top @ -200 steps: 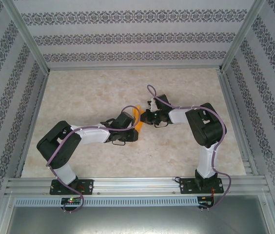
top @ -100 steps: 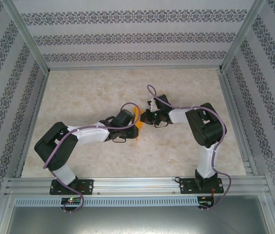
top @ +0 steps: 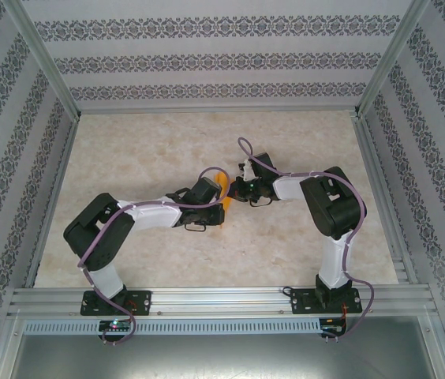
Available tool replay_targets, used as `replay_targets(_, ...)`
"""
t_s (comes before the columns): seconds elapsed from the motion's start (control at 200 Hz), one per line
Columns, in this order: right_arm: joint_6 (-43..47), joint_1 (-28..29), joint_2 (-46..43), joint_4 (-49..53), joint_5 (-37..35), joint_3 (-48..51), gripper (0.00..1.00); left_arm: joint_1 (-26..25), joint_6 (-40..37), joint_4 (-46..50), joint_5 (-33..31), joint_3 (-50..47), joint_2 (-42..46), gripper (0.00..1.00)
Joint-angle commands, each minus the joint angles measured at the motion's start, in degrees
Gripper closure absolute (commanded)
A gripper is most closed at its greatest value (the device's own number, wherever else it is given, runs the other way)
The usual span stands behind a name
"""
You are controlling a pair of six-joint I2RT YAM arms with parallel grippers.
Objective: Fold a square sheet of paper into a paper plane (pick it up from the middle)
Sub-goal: Fold the wing for the fifth time at the center of the table.
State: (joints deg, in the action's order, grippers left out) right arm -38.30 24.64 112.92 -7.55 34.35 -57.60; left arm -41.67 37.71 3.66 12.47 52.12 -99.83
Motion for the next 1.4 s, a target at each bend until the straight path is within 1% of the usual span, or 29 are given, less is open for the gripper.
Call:
replay_targets(0.0, 1.8, 0.4, 2.1, 2.9, -3.1, 1.2, 1.00, -1.1, -1.4, 2.1, 1.1, 1.7, -1.1, 0.87)
replay_targets(0.25, 2.0, 0.3, 2.2, 3.1, -3.1, 1.0, 1.00, -1.4, -3.6, 5.9, 0.7, 3.2, -2.1, 0.87)
replay_targets(0.605, 2.0, 0.2, 2.3, 3.2, -3.3, 1.0, 1.00, -2.1, -4.7, 8.2, -0.1, 3.8, -2.7, 0.86)
replay_targets(0.959, 2.1, 0.2, 2.1, 3.3, -3.7, 1.4, 1.00, -3.5, -5.5, 9.7, -1.8, 5.1, -4.1, 0.81)
replay_targets(1.189, 2.0, 0.2, 2.0, 3.3, -3.7, 1.6, 1.00, -4.8, -3.6, 9.6, -2.6, 4.3, -0.3, 0.77)
replay_targets(1.304, 2.0, 0.2, 1.9, 3.3, -3.7, 1.7, 1.00, -5.4, -1.7, 10.3, -5.1, 3.3, 1.7, 0.74)
replay_targets(1.394, 2.1, 0.2, 2.0, 3.2, -3.6, 1.6, 1.00, -6.0, 0.0, 10.3, -6.7, 2.4, 2.7, 0.73)
